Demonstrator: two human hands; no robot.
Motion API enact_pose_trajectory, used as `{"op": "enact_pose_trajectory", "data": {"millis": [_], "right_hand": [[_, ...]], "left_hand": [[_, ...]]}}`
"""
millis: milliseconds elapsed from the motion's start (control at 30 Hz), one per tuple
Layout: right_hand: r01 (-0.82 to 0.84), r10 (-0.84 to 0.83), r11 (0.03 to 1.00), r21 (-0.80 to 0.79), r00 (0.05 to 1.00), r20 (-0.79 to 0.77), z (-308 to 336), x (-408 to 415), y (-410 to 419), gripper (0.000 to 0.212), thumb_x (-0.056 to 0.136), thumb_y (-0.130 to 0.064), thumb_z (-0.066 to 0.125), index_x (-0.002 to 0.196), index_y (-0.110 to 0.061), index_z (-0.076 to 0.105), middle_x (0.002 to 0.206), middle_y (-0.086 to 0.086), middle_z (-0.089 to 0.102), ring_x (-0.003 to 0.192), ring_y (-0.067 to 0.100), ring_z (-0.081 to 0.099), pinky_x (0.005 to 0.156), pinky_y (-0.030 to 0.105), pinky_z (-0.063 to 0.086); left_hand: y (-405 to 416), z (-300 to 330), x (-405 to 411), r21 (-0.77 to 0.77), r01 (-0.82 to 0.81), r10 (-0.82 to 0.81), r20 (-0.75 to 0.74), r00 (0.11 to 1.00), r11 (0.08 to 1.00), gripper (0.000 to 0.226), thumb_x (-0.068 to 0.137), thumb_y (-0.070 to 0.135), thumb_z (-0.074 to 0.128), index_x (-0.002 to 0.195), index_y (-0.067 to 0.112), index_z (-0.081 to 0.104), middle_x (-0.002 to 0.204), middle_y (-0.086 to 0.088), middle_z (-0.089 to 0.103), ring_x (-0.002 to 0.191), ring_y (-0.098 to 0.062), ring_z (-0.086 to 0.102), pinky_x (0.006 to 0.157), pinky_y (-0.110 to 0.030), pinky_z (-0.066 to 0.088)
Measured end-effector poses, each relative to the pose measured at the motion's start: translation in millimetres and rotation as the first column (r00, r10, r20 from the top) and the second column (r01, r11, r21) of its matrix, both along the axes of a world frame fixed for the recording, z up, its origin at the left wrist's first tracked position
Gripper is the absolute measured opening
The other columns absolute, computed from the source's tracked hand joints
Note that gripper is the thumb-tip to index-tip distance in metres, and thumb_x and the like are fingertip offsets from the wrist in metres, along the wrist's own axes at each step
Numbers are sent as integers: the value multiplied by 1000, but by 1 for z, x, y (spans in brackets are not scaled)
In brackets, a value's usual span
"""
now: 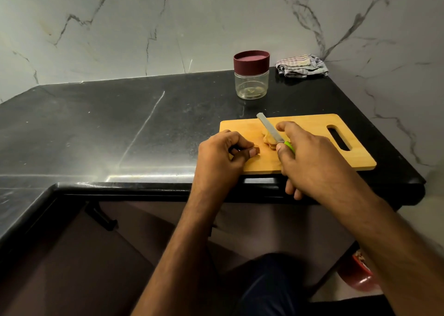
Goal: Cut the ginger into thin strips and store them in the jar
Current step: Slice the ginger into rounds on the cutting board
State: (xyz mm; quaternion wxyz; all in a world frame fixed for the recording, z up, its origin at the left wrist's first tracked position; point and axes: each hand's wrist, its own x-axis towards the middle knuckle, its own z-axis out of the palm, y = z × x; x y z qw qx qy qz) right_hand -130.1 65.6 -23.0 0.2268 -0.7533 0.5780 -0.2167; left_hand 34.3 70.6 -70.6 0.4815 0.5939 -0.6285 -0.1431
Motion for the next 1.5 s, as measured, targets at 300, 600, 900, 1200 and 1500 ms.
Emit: {"op": "enact_pose_trajectory", "data": {"millis": [300,600,900,1200,1500], "right_hand": [[90,-90,996,-16,995,-40,0,-13,4,31,101,-32,40,132,-30,37,67,0,62,38,8,60,36,21,47],[98,-95,995,13,984,-148,5,-15,-2,21,98,-32,43,118,-25,43,67,-3,64,43,7,62,45,23,50],[-6,15,996,87,995,-104,5,-15,5,52,96,-27,48,143,-44,32,72,-7,61,47,4,64,45,20,49],[-4,27,987,163,990,-141,12,-13,3,60,96,-28,46,144,-53,19,71,-5,60,42,5,62,38,17,45],[-5,13,994,108,997,-72,8,-17,4,67,95,-27,48,150,-38,10,96,-7,53,49,9,66,49,24,55]], "left_hand": [[1,1,0,6,-1,1,0,1000,1000,4,83,18,80,86,17,77,88,9,71,84,-10,64,76,-25,54],[1,1,-1,2,-9,9,-2,1000,1000,5,83,19,81,85,18,77,87,11,71,82,-10,63,75,-26,54],[1,0,-1,-3,-9,9,-7,1000,1000,5,83,19,81,86,19,77,88,9,71,85,-11,64,78,-31,55],[0,-1,-1,-10,-5,5,-6,1000,1000,5,83,19,81,85,18,77,87,9,71,83,-11,64,76,-29,54],[0,-1,-1,-12,-8,8,1,1000,1000,5,83,18,81,85,19,77,87,10,71,82,-11,63,73,-22,53]]}}
